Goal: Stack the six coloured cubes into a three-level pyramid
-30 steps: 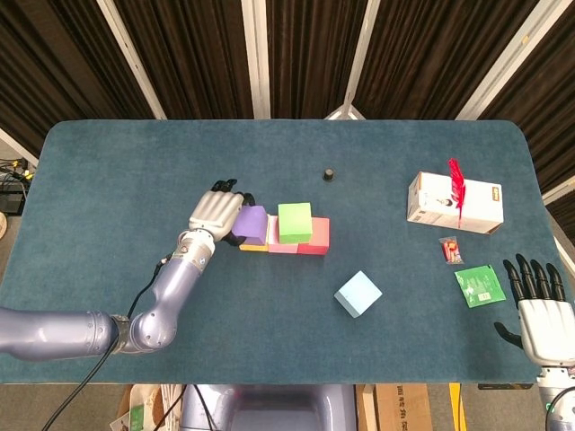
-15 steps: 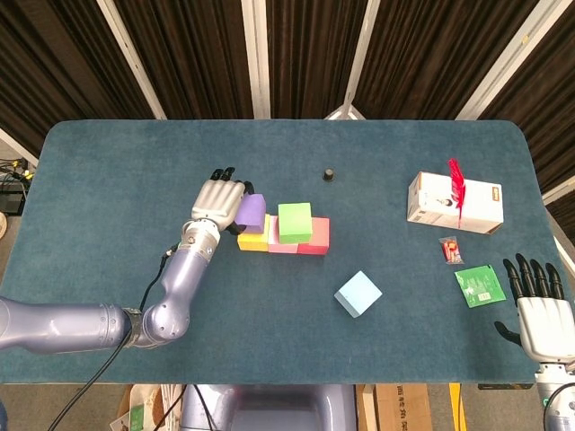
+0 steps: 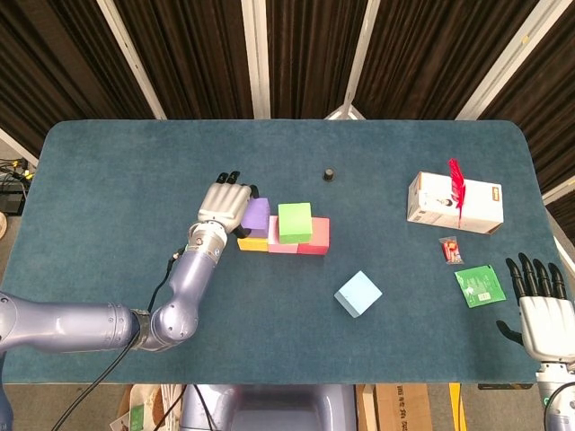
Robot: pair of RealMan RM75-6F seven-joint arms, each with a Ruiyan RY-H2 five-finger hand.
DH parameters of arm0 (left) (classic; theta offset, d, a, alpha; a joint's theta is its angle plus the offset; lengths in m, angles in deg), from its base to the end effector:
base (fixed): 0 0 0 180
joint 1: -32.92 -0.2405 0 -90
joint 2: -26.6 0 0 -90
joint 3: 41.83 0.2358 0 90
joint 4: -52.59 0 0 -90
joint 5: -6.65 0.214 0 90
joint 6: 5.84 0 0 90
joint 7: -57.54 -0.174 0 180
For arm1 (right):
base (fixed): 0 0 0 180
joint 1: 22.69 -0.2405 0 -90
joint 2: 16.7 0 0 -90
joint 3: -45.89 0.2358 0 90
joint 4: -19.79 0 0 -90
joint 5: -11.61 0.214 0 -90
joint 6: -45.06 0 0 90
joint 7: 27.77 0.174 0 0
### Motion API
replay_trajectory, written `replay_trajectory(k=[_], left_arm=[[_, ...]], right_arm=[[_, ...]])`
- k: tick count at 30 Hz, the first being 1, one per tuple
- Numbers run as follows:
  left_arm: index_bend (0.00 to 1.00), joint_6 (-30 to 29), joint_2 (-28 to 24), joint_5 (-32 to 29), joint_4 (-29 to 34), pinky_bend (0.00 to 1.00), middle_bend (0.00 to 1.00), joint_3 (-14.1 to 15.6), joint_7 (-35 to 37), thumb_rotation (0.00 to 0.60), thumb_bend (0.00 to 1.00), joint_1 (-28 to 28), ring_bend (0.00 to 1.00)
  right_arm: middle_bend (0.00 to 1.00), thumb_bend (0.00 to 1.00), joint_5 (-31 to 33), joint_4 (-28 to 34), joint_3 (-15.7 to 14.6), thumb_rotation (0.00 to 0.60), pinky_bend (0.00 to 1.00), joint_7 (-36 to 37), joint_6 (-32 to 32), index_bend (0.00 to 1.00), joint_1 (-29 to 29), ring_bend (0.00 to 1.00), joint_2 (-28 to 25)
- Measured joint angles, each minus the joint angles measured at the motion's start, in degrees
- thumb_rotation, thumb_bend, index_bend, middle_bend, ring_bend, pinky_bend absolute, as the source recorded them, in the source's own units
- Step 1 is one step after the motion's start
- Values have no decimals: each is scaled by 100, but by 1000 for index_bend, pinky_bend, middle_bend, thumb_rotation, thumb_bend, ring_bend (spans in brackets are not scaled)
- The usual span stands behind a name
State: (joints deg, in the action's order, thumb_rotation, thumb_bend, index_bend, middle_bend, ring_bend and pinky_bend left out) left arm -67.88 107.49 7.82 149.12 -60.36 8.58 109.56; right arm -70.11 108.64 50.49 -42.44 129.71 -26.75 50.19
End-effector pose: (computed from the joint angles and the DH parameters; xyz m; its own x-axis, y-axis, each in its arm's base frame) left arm 0.0074 0.4097 0.0064 0.4799 0.3526 0.8033 0.8772 -0.1765 -0.4466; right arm -0.3143 -0.2121 0.1467 0.6170 -0.0048 0.7869 -0.7840 0.0820 0.6153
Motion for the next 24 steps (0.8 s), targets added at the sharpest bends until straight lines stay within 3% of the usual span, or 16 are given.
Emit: replay_trajectory(k=[24], left_arm=[[334, -53, 358, 9, -246, 0, 291, -50, -99, 600, 381, 117, 0]], right_arm=[[27, 129, 66, 22, 41, 600, 0, 11, 30, 0, 24, 0, -8]])
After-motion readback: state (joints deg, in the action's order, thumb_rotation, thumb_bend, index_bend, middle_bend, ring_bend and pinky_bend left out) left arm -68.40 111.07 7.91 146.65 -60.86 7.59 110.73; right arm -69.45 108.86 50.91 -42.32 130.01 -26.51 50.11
